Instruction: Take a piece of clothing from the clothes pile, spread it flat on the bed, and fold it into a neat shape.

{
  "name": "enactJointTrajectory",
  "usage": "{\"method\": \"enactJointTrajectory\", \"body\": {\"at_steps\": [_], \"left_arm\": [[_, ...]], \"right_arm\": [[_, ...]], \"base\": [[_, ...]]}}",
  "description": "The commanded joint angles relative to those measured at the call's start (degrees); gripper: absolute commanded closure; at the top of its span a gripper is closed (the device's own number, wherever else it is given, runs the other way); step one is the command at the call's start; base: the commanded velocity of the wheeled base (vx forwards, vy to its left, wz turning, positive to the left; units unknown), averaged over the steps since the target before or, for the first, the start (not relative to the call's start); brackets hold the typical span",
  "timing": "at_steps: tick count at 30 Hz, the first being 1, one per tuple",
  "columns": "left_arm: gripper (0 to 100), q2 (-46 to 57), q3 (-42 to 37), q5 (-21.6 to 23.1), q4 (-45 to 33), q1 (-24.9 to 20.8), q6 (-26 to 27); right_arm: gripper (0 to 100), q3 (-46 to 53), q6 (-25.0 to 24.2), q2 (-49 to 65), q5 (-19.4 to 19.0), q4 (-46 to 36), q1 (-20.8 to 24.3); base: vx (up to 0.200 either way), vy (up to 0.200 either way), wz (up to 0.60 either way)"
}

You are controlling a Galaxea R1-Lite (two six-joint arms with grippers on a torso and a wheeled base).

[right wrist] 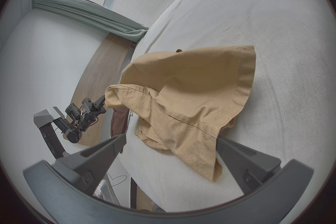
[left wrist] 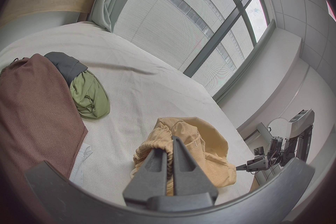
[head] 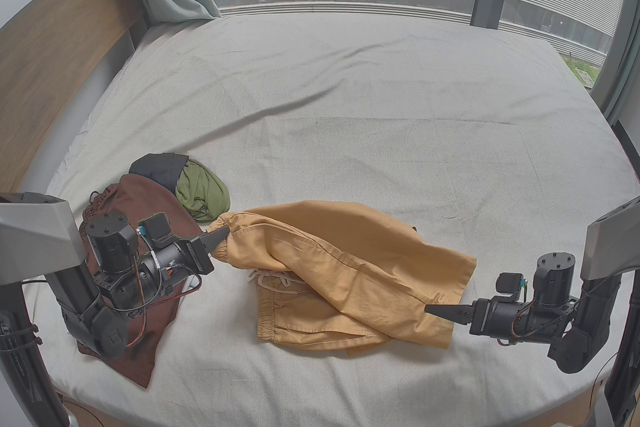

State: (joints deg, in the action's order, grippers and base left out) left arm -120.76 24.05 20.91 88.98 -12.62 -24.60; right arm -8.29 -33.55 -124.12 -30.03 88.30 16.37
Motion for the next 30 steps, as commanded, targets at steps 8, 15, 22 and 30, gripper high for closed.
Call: {"method": "enactJointTrajectory", "body": {"at_steps": [8,15,22,30], "left_arm": [[100,-0.2,0.0,0.0,0.1,0.0,0.1],[100,-0.4,0.0,0.0,0.1,0.0,0.0],[100,-0.2,0.1,0.0,0.1,0.1,0.0],[100,-0.4,0.0,0.0,0.1,0.0,0.1]], "right_arm": [[0,1.6,-2.6,7.6,0.1,-0.1,2.3],[0,2.0,-2.5,7.7,0.1,-0.1,2.3],[0,2.0,-2.4,8.1,0.1,-0.1,1.2],[0,2.3,-2.3,8.5,0.1,-0.1,1.5]], "base": [[0.0,0.0,0.0],[0.0,0.0,0.0],[0.0,0.0,0.0],[0.0,0.0,0.0]]}}
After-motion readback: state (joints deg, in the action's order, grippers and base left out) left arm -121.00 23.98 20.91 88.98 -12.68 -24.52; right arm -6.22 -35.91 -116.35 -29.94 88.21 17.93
